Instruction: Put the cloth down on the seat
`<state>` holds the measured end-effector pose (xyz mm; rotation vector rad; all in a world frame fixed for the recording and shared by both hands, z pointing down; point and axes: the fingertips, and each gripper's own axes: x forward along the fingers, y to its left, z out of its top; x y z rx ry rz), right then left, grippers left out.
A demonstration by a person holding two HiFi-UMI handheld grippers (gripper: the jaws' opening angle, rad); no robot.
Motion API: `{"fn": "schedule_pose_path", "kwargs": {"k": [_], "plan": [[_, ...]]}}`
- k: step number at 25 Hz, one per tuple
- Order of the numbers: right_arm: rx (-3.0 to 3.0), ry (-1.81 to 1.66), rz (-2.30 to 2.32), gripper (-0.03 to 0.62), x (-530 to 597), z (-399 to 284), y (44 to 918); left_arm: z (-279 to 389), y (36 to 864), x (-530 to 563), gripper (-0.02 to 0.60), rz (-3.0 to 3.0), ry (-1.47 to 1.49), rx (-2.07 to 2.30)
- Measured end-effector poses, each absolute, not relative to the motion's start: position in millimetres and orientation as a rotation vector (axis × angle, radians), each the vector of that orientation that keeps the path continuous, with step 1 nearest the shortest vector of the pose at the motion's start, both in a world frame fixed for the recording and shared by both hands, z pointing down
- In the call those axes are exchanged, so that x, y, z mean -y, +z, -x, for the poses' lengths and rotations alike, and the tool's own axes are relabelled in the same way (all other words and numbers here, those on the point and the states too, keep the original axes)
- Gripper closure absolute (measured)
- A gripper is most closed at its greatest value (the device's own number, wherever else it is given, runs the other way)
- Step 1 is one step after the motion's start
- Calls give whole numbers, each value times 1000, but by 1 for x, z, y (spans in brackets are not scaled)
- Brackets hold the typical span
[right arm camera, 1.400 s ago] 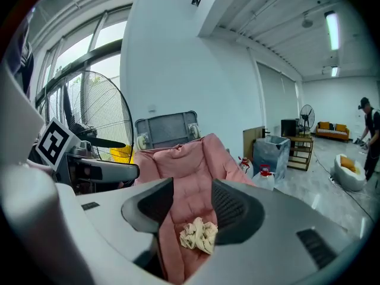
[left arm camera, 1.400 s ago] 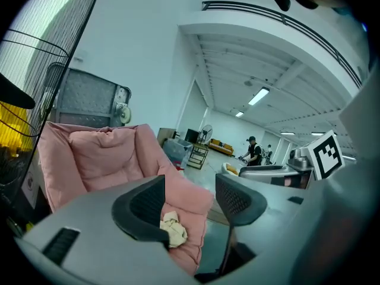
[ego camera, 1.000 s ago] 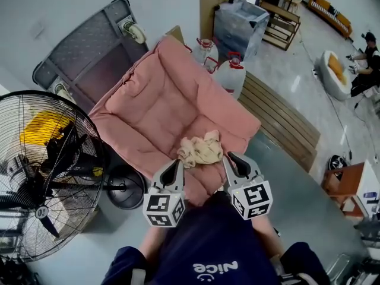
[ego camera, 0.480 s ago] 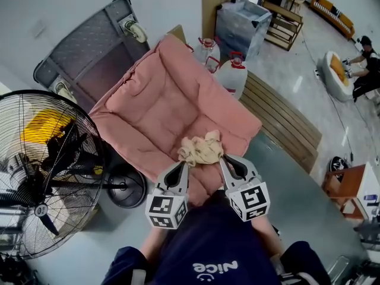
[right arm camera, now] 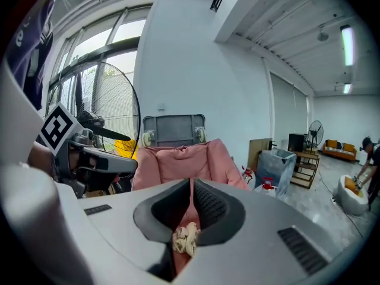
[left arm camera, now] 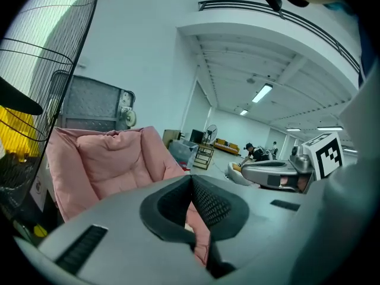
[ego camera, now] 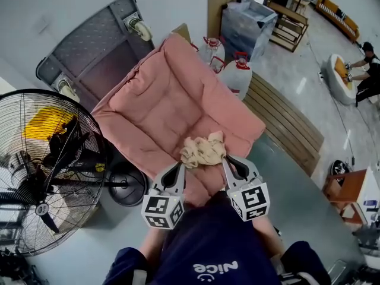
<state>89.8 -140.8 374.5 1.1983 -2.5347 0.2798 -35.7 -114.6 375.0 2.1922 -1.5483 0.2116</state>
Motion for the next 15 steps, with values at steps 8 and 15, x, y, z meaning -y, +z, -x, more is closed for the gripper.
{"fn": "schedule_pose_path", "kwargs": {"k": [8,15], "plan": [[2537,269,-1176,537,143,-86,377,31,373,120,563,-2193,183,1554],[2526,267,-1202,539,145,-90,372,32,370,122,561,-2196,176,1557]]}}
